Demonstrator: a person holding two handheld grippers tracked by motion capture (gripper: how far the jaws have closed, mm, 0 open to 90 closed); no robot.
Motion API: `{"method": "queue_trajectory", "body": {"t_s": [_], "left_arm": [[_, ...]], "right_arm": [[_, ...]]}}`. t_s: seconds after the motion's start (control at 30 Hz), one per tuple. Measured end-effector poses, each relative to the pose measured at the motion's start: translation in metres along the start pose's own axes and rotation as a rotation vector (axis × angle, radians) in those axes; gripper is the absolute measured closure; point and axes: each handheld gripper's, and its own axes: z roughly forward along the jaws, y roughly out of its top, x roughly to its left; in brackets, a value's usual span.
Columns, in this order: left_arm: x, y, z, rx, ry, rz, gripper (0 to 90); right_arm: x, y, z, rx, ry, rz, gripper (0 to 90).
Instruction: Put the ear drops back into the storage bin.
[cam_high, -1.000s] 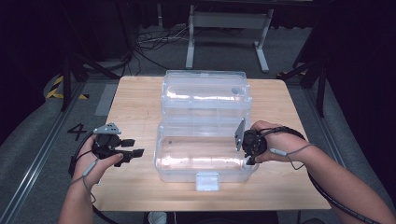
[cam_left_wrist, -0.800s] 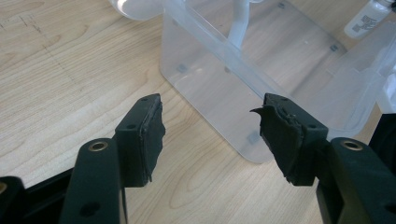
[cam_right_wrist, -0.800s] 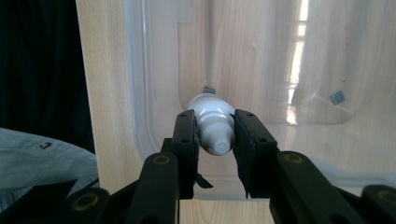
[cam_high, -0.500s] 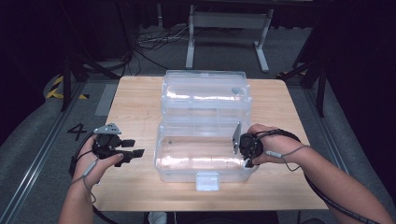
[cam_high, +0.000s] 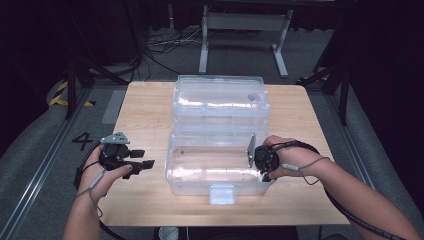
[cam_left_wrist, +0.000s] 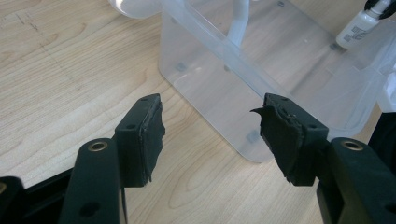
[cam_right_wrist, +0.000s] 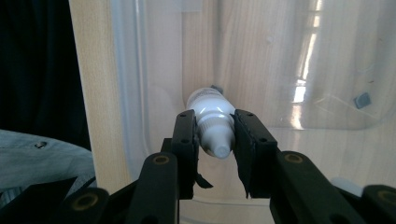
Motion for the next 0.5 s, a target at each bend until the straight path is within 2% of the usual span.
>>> {"method": "queue_trajectory", "body": {"t_s": [0.17, 0.5], "left_arm": [[0.000, 0.000, 0.000, 0.003, 0.000, 0.000, 39.3], [0.000, 0.000, 0.000, -0.001, 0.001, 0.001, 39.3]], "right_arm": [[0.001, 0.001, 0.001, 0.009, 0.001, -0.007, 71.2], [0.005, -0.002, -0.011, -0.031, 0.002, 0.000, 66.8]]}}
